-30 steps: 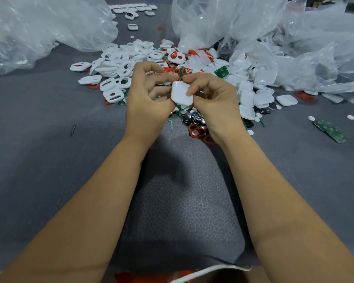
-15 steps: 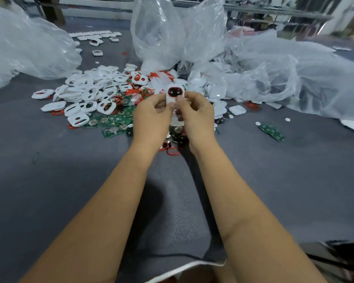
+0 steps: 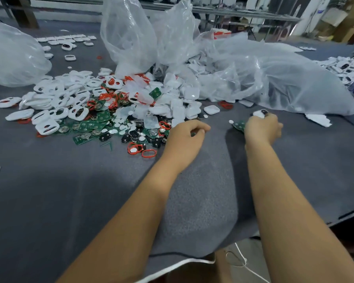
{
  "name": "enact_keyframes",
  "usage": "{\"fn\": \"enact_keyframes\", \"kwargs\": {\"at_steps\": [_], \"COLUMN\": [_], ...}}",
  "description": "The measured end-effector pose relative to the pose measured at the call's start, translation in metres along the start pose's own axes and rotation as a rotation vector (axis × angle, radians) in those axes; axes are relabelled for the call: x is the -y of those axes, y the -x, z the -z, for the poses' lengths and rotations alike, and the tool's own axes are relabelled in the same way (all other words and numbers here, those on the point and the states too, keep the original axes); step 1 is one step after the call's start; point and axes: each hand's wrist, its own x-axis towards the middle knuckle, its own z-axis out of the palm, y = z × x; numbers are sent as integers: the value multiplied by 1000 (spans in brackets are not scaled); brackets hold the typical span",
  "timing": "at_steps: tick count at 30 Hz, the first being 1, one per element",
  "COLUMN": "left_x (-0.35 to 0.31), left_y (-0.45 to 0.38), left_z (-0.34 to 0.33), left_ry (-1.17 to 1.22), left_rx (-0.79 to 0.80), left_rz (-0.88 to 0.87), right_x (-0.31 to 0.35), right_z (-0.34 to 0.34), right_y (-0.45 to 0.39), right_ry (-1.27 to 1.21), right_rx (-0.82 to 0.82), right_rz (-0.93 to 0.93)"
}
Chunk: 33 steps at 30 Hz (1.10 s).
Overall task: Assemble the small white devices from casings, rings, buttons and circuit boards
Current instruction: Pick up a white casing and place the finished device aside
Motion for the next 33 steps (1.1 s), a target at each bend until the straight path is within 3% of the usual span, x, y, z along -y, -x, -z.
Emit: {"fn": "enact_keyframes", "kwargs": {"at_steps": [5,8,11,13,16,18,21,26,29,33], "left_x": [3,5,13,19,28,36,50,79,83,82], "left_y": [-2,-7,-9,-10,-10,-10,-8,-7,-12,-17], "left_z": [7,16,30,44,76,104,149,195,194,194], "left_ry": [32,60,63,55,-1,-91,-224,-659,-861,-940], "left_rx": [-99,-151,-212,-272,-395,-513,-642,-469,-377,-460], "left_rz": [-12,-7,0,2,-5,-22,7,260,345,319], "right_x": [9,20,33,39,45,53,67,68,64,72], "right_z": [-25,-54,-79,-90,-98,-104,-116,-122,-112,-95], "right_y": [36,61,81,90,109,127,154,178,175,170], "right_ry": [528,534,514,481,503,440,326,51,16,142], "right_rx": [251,443,552,537,305,214,251,466,617,888], "right_rz": [252,475,531,461,470,613,914,1070,1051,986]}}
